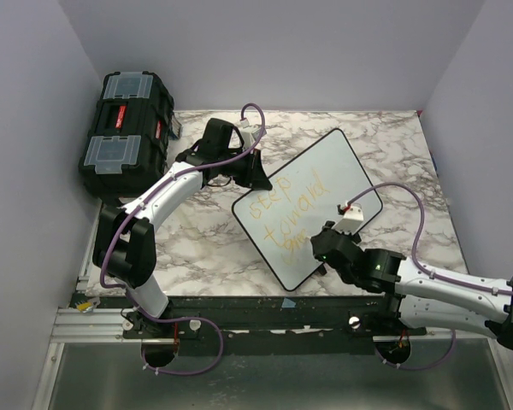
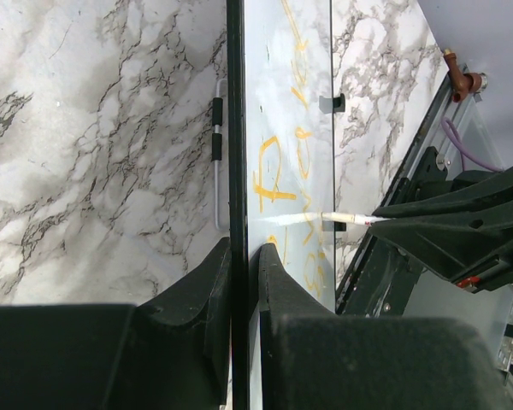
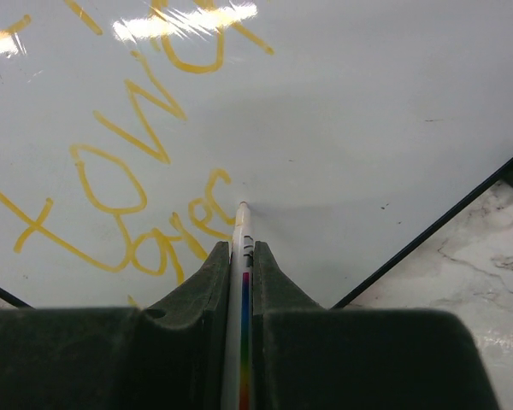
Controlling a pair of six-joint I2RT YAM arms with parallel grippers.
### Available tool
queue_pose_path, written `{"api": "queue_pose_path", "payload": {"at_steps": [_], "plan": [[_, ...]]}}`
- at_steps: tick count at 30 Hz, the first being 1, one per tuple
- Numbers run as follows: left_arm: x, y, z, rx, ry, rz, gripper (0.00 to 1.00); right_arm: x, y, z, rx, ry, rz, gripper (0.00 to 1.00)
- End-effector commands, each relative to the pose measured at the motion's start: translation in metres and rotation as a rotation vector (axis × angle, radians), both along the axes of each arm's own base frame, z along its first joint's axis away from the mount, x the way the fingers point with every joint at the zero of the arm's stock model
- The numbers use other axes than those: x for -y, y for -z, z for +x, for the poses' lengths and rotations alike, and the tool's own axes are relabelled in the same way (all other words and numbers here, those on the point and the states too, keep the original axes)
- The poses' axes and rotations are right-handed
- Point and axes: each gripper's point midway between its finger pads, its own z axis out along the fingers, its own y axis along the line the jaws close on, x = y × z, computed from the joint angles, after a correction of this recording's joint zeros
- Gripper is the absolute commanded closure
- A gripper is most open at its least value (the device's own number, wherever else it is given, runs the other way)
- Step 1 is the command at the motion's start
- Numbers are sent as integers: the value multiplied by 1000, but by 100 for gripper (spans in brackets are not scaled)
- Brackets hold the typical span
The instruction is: Write a sentence on the whiteboard
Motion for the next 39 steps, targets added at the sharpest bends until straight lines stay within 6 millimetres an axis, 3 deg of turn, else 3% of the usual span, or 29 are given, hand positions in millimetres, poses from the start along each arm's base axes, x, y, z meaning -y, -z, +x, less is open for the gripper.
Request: {"api": "queue_pose_path", "payload": {"at_steps": [1,14,24,39], "plan": [[8,9,-13,67,78,48,100,5,5,5,8,9,-77,99],[8,10,-13,67,80,50,100,-18,-18,16,66,-32,-38,100],[8,10,-13,69,80,50,100,-15,-10,14,55,-39,-52,99],[8,9,-14,72,80,48,100,12,20,-5,-38,-1,-86,99]]}}
